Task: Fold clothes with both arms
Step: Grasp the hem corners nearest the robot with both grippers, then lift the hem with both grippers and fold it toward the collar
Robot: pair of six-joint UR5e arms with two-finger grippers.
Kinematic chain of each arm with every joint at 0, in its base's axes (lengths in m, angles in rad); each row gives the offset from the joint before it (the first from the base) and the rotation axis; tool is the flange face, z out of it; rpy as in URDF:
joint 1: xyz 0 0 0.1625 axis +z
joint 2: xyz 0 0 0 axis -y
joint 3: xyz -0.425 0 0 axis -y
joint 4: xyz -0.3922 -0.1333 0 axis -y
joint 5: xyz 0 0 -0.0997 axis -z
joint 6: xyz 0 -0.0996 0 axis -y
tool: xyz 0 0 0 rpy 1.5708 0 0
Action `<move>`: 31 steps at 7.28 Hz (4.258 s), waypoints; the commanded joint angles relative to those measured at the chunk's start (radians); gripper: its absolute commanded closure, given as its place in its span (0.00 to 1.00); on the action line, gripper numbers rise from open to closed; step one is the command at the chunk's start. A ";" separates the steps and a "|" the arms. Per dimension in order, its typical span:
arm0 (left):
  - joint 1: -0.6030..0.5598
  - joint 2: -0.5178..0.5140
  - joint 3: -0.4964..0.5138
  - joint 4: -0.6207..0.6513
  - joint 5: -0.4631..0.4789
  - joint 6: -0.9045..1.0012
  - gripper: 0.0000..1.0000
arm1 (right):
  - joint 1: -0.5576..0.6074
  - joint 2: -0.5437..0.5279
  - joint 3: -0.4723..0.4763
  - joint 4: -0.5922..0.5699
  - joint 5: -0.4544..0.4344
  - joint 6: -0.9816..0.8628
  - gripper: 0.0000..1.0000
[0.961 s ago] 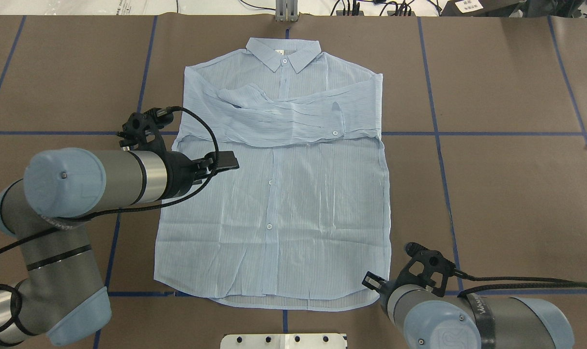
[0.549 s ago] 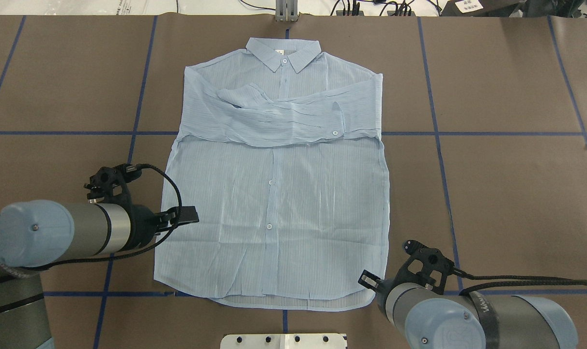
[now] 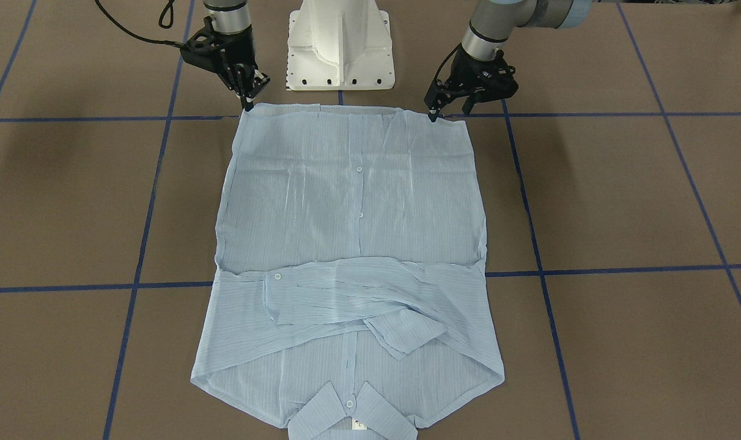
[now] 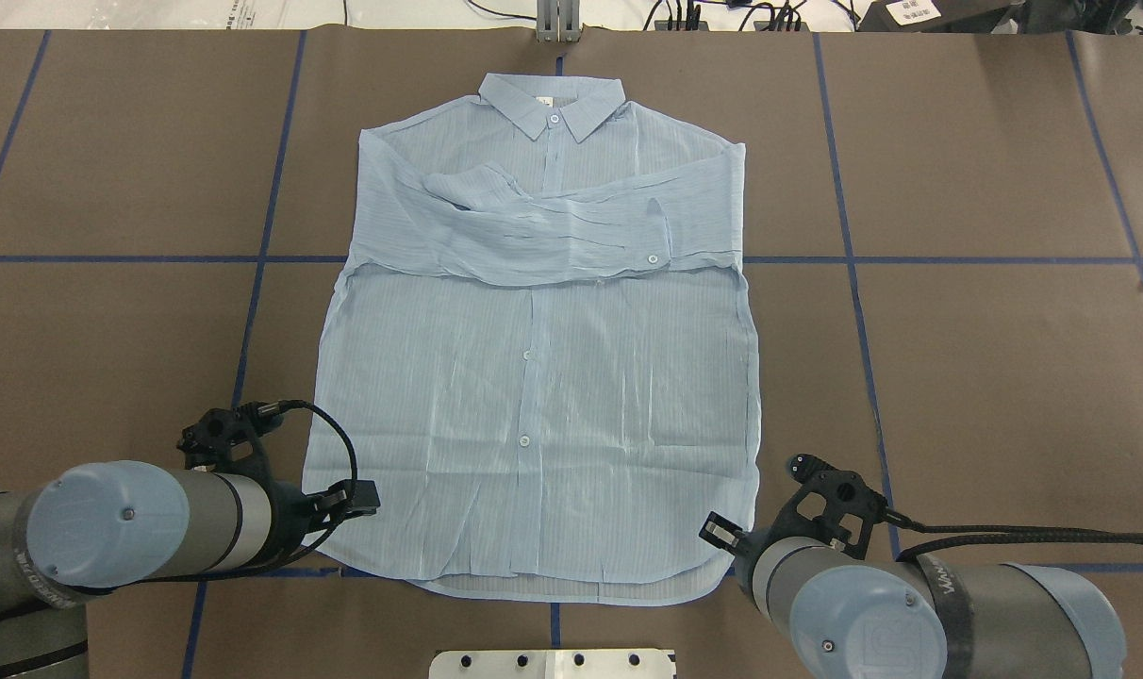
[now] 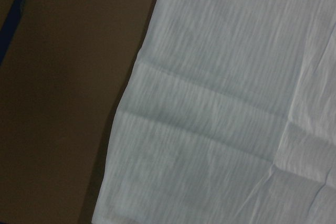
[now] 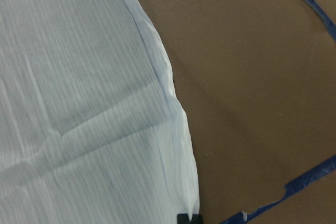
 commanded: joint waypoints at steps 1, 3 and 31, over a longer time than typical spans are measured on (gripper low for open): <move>0.008 0.005 0.029 0.003 0.009 -0.003 0.10 | 0.001 0.000 -0.004 0.000 0.000 0.000 1.00; 0.008 0.009 0.038 0.005 0.015 -0.001 0.15 | 0.003 -0.001 -0.005 0.000 -0.002 0.000 1.00; 0.106 0.007 -0.198 0.143 0.015 -0.127 1.00 | -0.114 -0.127 0.257 -0.155 -0.011 0.018 1.00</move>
